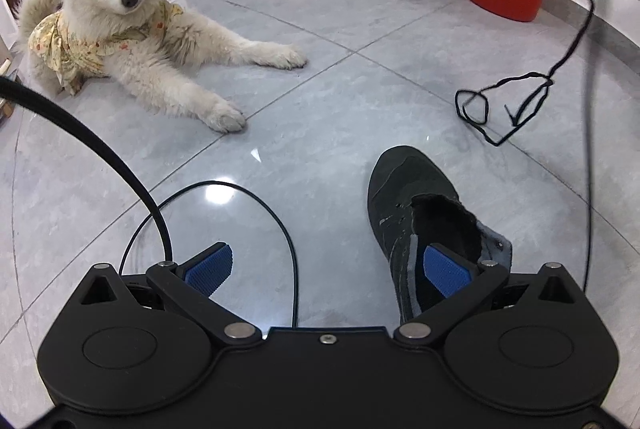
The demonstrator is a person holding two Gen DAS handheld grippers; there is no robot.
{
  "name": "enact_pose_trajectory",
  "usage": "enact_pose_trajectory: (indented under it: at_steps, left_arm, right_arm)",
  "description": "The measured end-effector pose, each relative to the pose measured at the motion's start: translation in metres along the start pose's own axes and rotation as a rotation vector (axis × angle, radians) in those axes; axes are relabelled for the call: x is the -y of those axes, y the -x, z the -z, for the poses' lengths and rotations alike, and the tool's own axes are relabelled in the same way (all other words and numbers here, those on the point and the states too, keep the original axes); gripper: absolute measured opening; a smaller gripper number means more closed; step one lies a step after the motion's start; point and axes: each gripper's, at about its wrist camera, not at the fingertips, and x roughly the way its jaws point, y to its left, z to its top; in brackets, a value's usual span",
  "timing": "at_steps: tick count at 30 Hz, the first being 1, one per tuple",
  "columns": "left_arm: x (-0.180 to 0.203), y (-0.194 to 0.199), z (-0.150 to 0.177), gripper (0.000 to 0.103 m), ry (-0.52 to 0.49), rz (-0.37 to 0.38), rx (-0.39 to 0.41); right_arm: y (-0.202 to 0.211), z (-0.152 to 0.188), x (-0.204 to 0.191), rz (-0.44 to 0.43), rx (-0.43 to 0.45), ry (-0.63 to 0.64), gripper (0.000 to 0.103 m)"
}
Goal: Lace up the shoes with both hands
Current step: 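Lift the shoelace with the right gripper and carry it toward the left gripper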
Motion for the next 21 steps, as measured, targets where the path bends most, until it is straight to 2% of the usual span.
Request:
enact_pose_trajectory:
  at_steps: [3, 11, 17, 21]
  left_arm:
    - [0.003, 0.003, -0.002, 0.103, -0.007, 0.005, 0.010]
    - [0.007, 0.016, -0.013, 0.103, -0.016, 0.031, 0.065]
    - [0.015, 0.037, -0.028, 0.103, -0.025, 0.127, 0.160]
    - [0.029, 0.055, -0.036, 0.103, -0.067, 0.225, 0.309]
  right_arm:
    - [0.038, 0.003, -0.020, -0.005, 0.028, 0.147, 0.002]
    - [0.098, 0.007, -0.040, 0.010, 0.093, 0.207, 0.002]
    - [0.106, 0.010, -0.046, -0.019, 0.133, 0.172, 0.002]
    - [0.098, 0.013, -0.057, -0.083, 0.156, 0.134, 0.002]
